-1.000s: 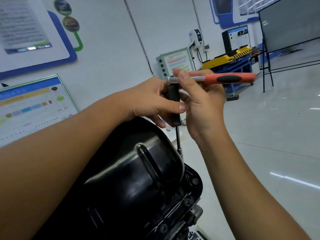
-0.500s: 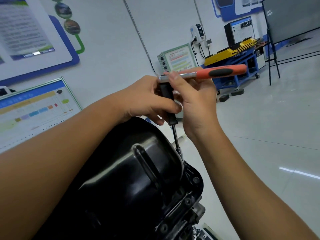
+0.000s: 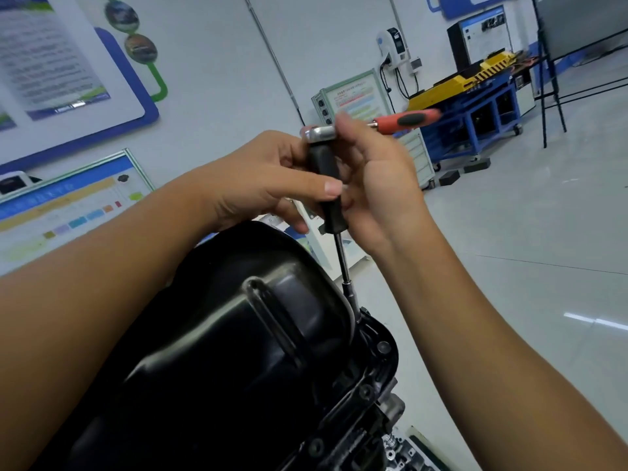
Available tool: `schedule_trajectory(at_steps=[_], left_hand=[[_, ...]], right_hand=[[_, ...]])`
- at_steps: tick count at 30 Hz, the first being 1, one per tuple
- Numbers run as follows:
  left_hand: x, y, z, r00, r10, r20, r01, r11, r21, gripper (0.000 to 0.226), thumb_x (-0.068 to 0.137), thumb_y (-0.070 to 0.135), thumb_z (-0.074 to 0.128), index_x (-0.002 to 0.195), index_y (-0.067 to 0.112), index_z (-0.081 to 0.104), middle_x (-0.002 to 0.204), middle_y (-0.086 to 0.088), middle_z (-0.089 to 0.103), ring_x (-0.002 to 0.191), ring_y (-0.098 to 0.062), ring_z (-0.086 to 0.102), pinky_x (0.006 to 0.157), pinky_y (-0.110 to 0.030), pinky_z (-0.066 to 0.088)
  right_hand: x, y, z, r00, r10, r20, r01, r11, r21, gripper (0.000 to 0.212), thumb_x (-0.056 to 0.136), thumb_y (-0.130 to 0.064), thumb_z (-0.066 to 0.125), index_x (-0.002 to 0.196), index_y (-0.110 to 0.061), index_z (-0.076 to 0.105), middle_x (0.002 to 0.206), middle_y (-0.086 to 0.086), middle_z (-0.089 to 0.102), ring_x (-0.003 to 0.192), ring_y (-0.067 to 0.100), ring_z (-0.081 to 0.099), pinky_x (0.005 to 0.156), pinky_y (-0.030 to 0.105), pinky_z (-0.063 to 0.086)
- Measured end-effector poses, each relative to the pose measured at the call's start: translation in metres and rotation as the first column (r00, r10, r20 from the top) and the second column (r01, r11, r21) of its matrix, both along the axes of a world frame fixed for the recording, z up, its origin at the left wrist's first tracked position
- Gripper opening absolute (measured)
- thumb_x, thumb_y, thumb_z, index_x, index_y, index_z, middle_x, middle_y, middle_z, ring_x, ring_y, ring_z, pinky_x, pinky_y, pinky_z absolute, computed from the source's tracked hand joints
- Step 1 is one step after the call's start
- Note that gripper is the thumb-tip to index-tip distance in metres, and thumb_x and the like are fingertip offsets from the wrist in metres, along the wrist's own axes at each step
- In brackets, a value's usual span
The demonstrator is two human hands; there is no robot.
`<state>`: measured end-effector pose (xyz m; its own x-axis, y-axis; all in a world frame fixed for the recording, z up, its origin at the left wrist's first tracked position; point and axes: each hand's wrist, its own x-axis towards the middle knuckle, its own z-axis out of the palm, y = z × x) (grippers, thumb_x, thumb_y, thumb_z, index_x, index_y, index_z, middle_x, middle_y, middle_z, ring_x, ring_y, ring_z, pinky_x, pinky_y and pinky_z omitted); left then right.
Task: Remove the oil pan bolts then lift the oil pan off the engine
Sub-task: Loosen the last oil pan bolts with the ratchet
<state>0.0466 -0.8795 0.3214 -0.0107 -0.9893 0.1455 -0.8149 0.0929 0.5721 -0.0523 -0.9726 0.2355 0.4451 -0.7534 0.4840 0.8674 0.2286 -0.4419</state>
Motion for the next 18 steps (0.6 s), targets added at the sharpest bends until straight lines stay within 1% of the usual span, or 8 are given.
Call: schedule_trajectory(at_steps=[1,3,6,9,12,15,16,18], left_hand=[[0.0017,0.0024,0.0014,1.0,-0.016,-0.025,0.017,1.0,0.026,0.038,0.083,0.015,0.072,0.117,-0.001,0.07,0.109,-0.025,0.075,0.094,-0.037,0.075,0.064,-0.039,0.062],[0.0044,0.0058,0.0035,0.998,-0.02,-0.052,0.022,0.999,0.037,0.038,0.083,0.014,0.071,0.118,-0.001,0.069,0.108,-0.026,0.074,0.093,-0.037,0.076,0.063,-0.036,0.063],[0.0042,0.0036,0.0021,0.998,0.057,-0.011,-0.057,0.998,-0.017,0.025,0.078,0.017,0.077,0.101,0.008,0.076,0.095,-0.026,0.076,0.079,-0.033,0.077,0.06,-0.032,0.062],[0.0047,0.0009,0.0003,0.994,0.104,0.031,-0.102,0.992,-0.074,0.015,0.075,0.018,0.078,0.087,0.01,0.074,0.088,-0.026,0.075,0.072,-0.032,0.076,0.06,-0.032,0.061],[0.0052,0.0031,0.0009,0.998,-0.016,-0.068,0.014,1.0,-0.026,0.03,0.083,0.012,0.075,0.112,0.007,0.073,0.109,-0.02,0.076,0.096,-0.035,0.076,0.069,-0.034,0.063],[0.0042,0.0053,0.0015,0.991,-0.058,-0.121,0.056,0.998,-0.021,0.036,0.084,0.008,0.076,0.119,0.001,0.07,0.112,-0.023,0.075,0.098,-0.037,0.075,0.075,-0.037,0.064],[0.0039,0.0055,0.0015,0.991,-0.046,-0.125,0.042,0.999,-0.03,0.037,0.083,0.007,0.077,0.119,0.0,0.07,0.11,-0.023,0.075,0.095,-0.037,0.076,0.073,-0.037,0.064],[0.0032,0.005,0.0012,0.993,0.004,-0.122,-0.011,0.998,-0.058,0.036,0.08,0.007,0.079,0.114,-0.002,0.07,0.105,-0.024,0.076,0.088,-0.036,0.077,0.069,-0.035,0.064]], right_hand=[[0.0004,-0.0007,0.0,0.986,0.166,-0.027,-0.165,0.986,0.032,0.027,0.101,-0.027,0.062,0.099,-0.002,0.071,0.103,0.018,0.071,0.1,0.037,0.07,0.102,0.053,0.053],[0.0025,0.0013,0.0004,0.966,0.258,-0.007,-0.258,0.966,0.006,0.028,0.102,-0.029,0.06,0.102,-0.003,0.07,0.109,0.017,0.071,0.105,0.037,0.068,0.107,0.057,0.049],[0.0062,0.0008,-0.0016,0.981,-0.132,0.139,0.148,0.983,-0.11,0.007,0.096,-0.009,0.069,0.095,-0.007,0.063,0.094,0.016,0.074,0.09,0.031,0.073,0.092,0.054,0.059],[0.0087,-0.0037,-0.0036,0.885,-0.428,0.182,0.461,0.861,-0.216,0.013,0.089,-0.003,0.076,0.086,-0.009,0.065,0.083,0.009,0.075,0.084,0.024,0.075,0.078,0.035,0.06],[0.0098,-0.003,-0.0018,0.981,-0.166,0.104,0.176,0.979,-0.105,0.013,0.096,-0.014,0.069,0.087,-0.006,0.071,0.085,0.009,0.075,0.083,0.024,0.073,0.072,0.033,0.058],[0.0073,-0.0063,-0.0009,0.966,0.253,0.055,-0.254,0.967,0.017,0.032,0.101,-0.027,0.06,0.092,-0.001,0.075,0.098,0.015,0.075,0.095,0.036,0.072,0.088,0.044,0.058],[0.0066,-0.0069,-0.0008,0.958,0.279,0.06,-0.281,0.96,0.015,0.031,0.101,-0.028,0.06,0.098,0.001,0.073,0.103,0.016,0.074,0.099,0.037,0.073,0.091,0.049,0.059],[0.0083,-0.0051,-0.0021,0.99,0.118,0.077,-0.114,0.992,-0.056,0.02,0.099,-0.02,0.065,0.106,-0.002,0.066,0.103,0.015,0.075,0.101,0.034,0.073,0.094,0.053,0.058]])
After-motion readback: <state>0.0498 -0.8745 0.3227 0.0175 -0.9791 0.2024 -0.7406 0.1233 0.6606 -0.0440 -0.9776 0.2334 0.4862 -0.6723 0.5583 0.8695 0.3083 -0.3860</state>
